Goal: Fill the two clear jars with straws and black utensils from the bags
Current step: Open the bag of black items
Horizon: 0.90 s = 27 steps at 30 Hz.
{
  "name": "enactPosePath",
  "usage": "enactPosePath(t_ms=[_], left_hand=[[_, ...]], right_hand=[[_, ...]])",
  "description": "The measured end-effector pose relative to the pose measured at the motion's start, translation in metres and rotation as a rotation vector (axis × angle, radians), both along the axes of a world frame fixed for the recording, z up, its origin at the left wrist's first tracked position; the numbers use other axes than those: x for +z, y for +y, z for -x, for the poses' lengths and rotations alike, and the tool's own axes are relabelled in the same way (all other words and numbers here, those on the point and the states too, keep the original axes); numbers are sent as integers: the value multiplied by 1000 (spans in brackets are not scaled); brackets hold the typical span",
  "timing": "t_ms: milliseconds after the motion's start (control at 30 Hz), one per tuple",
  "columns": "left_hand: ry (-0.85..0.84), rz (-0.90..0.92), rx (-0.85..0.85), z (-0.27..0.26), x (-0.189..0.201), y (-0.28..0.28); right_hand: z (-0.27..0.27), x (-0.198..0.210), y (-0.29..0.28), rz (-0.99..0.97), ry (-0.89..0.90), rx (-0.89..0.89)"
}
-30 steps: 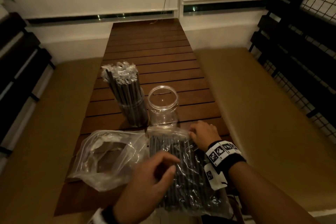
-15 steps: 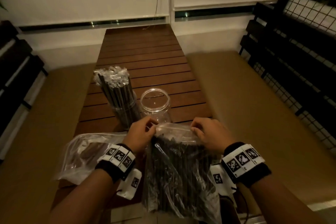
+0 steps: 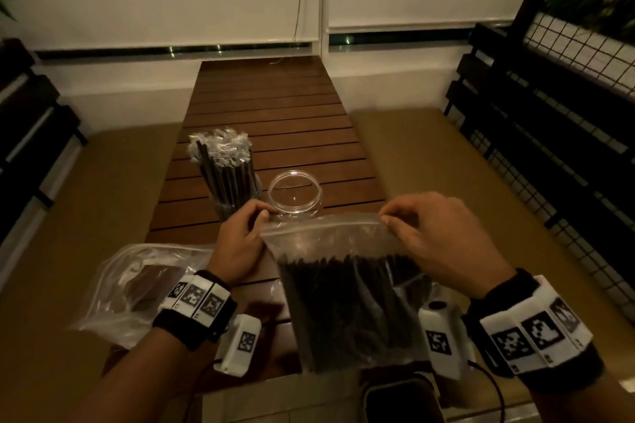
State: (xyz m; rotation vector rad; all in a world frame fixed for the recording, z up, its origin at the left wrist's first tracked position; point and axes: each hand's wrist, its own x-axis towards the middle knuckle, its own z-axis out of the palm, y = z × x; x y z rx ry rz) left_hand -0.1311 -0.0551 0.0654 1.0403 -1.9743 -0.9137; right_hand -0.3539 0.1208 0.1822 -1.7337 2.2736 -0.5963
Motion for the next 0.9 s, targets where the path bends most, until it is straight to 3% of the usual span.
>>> enactPosePath(t_ms=[200, 367, 433, 533, 667, 900], left_hand=[[166, -118, -9, 17, 17, 16], [154, -44, 29, 21, 34, 36], [181, -85, -46, 26, 44, 48], [234, -296, -231, 33, 61, 69], [132, -399, -401, 46, 68, 87], [-10, -380, -313, 48, 67, 82]], right_hand=[[3, 15, 6, 102, 38, -91], [-3, 5, 7, 78, -82, -67], [-10, 0, 10, 88, -146, -51], [-22, -8, 14, 113, -232, -42], [-43, -24, 17, 159, -346, -2], [-56, -39, 17, 190, -501, 51]])
